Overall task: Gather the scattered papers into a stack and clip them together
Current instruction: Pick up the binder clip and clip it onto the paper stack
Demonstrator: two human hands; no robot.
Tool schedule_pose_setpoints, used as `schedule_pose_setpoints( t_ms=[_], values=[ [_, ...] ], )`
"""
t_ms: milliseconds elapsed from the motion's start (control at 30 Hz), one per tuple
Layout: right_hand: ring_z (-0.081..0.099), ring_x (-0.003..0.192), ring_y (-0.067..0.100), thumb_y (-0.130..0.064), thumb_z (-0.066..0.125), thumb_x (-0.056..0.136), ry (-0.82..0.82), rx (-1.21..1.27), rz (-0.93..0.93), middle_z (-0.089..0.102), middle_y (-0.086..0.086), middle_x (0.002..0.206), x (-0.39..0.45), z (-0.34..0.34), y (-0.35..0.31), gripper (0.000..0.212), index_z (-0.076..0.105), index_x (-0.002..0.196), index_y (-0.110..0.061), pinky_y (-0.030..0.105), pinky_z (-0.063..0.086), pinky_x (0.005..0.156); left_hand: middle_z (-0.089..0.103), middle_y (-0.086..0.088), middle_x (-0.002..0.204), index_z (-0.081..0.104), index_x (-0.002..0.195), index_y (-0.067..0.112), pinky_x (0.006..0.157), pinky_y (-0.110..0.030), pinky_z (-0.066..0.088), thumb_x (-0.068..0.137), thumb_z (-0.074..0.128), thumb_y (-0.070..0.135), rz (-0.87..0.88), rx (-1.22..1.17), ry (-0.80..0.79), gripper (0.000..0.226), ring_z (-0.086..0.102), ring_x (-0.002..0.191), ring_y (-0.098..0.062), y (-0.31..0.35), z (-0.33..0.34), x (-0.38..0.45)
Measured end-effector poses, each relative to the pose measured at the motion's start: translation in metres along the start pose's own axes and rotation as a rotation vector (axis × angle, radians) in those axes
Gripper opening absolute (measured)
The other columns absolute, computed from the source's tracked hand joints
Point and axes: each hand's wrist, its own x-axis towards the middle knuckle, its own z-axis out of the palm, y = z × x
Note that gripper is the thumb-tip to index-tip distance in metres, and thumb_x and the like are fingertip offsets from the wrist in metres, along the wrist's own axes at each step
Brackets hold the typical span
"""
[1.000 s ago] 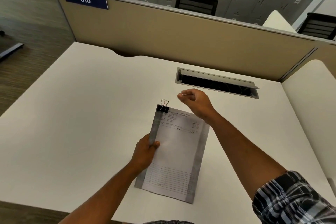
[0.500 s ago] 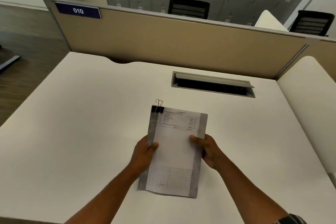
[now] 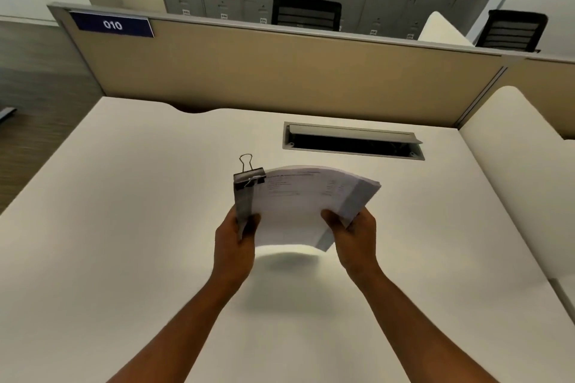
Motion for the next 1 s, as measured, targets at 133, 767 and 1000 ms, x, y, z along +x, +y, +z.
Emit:
schedule_pose_setpoints(
  t_ms=[133, 767, 1000],
  values=[
    [0.068, 0.081, 0.005, -0.001, 0.073, 0.09, -0.005, -0.028, 0.065, 0.071, -0.003, 0.091, -0.008, 0.006, 0.022, 0.026, 0.065, 0.096, -0.025, 0.019, 0.056, 0.069, 0.064, 0.009, 0.098, 0.055, 0.113, 0.017, 0.069, -0.013, 0.047, 0.1, 0.047, 0.007, 0.047, 0.149, -0.056, 0.018, 0.06, 0.088, -0.002, -0.022, -0.001, -0.005],
    [0.076, 0.089, 0.022, -0.003, 0.079, 0.083, -0.106, -0.084, 0.38, 0.078, 0.003, 0.098, 0.036, 0.017, 0.064, 0.023, 0.073, 0.103, -0.013, 0.037, 0.063, 0.082, 0.068, 0.0, 0.096, 0.062, 0.107, 0.009, 0.07, -0.024, 0.051, 0.099, 0.048, 0.007, -0.191, 0.35, -0.076, 0.016, 0.064, 0.083, -0.015, -0.06, -0.018, 0.039],
    [0.076, 0.092, 0.021, -0.002, 0.082, 0.081, -0.133, -0.01, 0.476, 0.078, 0.003, 0.101, 0.073, 0.046, 0.062, 0.031, 0.073, 0.109, -0.011, 0.028, 0.062, 0.078, 0.075, -0.004, 0.092, 0.071, 0.096, 0.013, 0.085, -0.043, 0.058, 0.099, 0.051, 0.012, -0.435, 0.101, -0.069, 0.02, 0.071, 0.089, -0.026, -0.076, -0.03, 0.087]
  ],
)
